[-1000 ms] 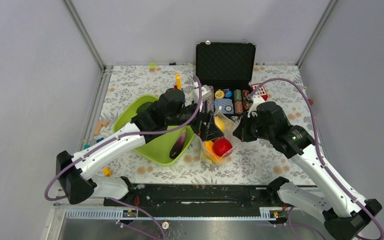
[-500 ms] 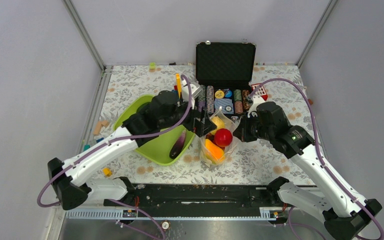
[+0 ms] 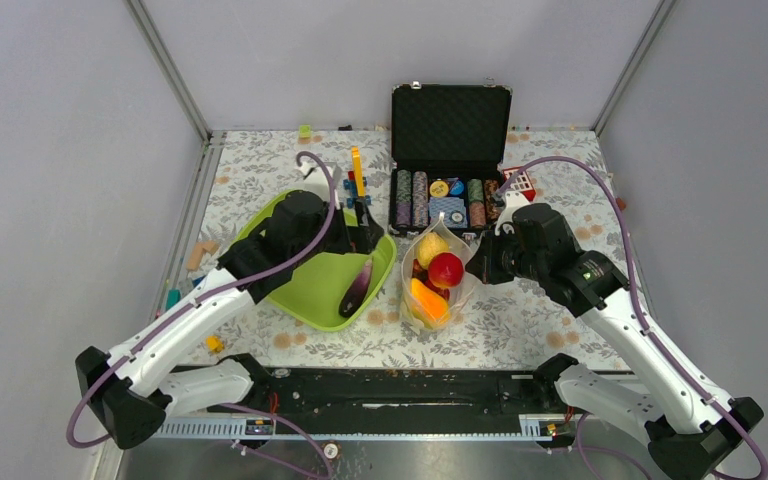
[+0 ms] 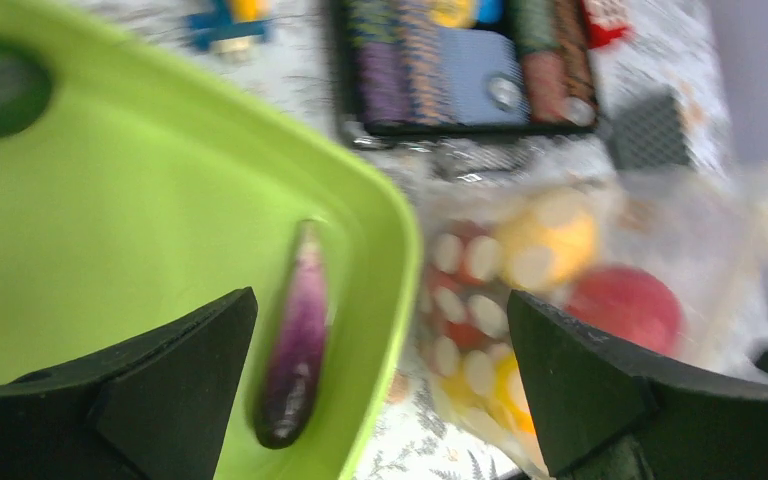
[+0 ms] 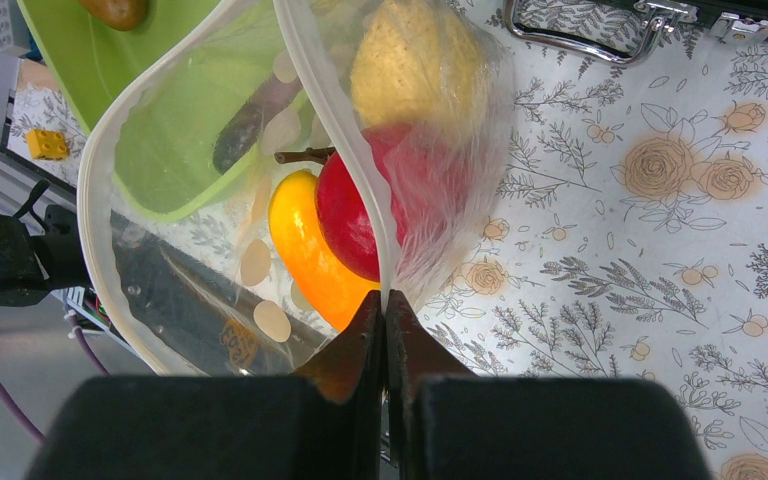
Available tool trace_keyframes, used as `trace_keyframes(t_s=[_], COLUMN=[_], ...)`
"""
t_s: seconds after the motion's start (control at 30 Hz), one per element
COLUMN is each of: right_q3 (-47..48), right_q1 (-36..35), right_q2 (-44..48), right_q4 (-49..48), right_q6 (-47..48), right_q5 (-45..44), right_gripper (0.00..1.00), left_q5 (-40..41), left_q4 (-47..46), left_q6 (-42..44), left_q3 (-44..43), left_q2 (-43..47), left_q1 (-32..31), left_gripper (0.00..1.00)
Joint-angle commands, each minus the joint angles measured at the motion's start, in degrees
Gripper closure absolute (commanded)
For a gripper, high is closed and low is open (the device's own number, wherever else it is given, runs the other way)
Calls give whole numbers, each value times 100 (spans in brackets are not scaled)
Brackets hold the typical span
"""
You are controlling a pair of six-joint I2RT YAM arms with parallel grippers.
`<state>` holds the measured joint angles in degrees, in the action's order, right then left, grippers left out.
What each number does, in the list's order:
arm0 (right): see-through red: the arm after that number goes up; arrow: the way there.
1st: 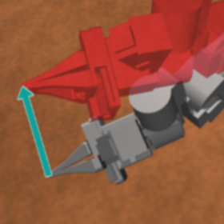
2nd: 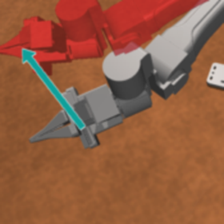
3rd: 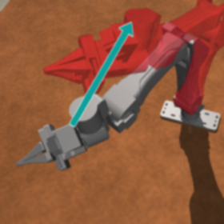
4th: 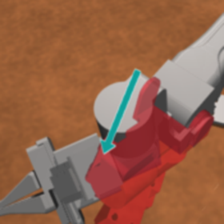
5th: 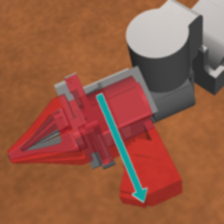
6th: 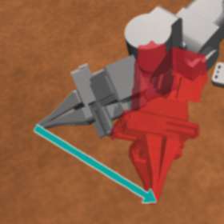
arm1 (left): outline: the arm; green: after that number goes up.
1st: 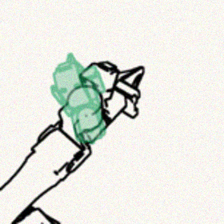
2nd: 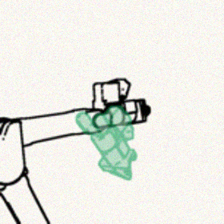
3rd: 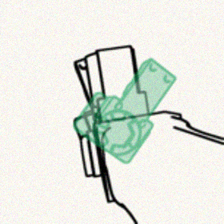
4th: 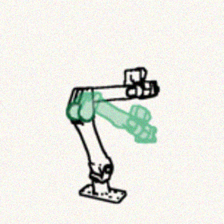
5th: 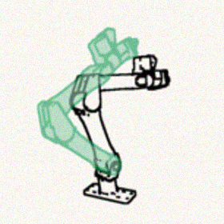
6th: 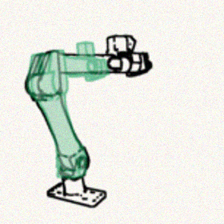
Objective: Place the food in the zip-top bag and seal the zipper
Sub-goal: Place the fake fruit in the zipper food storage bag, then pick up the fake vegetable from the bin.
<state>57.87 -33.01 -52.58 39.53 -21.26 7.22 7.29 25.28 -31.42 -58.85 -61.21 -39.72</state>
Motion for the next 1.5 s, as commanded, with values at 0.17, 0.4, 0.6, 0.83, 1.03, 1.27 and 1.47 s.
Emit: trace_keyframes(t_s=[0.17,0.4,0.6,0.83,1.03,1.27,1.47], right_q3=[3,-3,-12,-56,-64,-74,-58], right_q1=[-27,-28,-29,-29,-28,-28,-28], right_q2=[-95,-102,-113,-56,-36,-8,-31], right_q4=[-149,-150,-155,-148,-148,-155,-128], right_q6=[70,88,78,80,77,82,108], right_q5=[154,128,145,97,68,26,-10], right_gripper=[100,99,99,99,99,99,99], left_q5=[1750,2952,2856,2562,2363,2238,2080], left_q4=[1067,1381,569,-77,-189,-215,-122], left_q6=[-1912,-2196,-1855,-1648,-1771,-1791,-1790], left_q3=[880,1079,1238,1137,1006,926,864], left_q2=[327,428,203,-520,-1314,-1717,-2100], left_q1=[1364,1870,2509,2936,3169,3360,3400], left_gripper=[1,1,1,1,1,1,1])
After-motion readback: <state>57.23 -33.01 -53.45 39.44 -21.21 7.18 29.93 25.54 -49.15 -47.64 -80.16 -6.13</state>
